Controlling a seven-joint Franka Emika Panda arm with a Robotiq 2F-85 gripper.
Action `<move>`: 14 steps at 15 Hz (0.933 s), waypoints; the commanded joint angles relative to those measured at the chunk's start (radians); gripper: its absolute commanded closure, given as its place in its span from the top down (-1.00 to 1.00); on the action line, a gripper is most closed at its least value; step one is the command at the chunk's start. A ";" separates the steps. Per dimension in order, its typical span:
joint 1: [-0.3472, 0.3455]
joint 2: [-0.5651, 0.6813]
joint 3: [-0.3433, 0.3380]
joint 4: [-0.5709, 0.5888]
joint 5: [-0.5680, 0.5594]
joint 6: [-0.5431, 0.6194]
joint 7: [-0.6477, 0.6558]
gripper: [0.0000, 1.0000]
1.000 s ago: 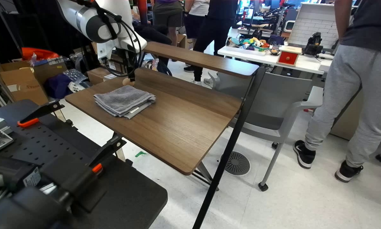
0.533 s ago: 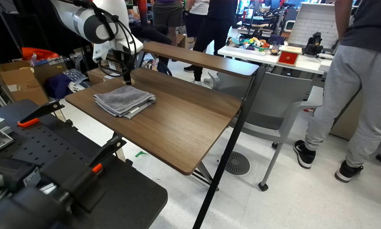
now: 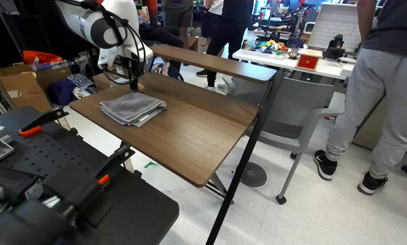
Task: Use the grey towel to wipe the table
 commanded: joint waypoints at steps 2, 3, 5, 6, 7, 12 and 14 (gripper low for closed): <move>-0.037 0.018 0.008 0.038 -0.020 -0.066 0.021 -0.63; -0.041 0.018 0.005 0.041 -0.020 -0.073 0.023 -0.74; -0.052 0.013 -0.002 0.045 -0.019 -0.067 0.028 -0.97; -0.059 0.010 -0.010 0.049 -0.020 -0.062 0.032 -0.99; -0.060 0.007 -0.025 0.051 -0.024 -0.056 0.041 -0.92; -0.090 0.003 -0.159 0.045 -0.047 -0.028 0.115 -0.94; -0.108 0.015 -0.239 0.026 -0.071 -0.022 0.173 -0.94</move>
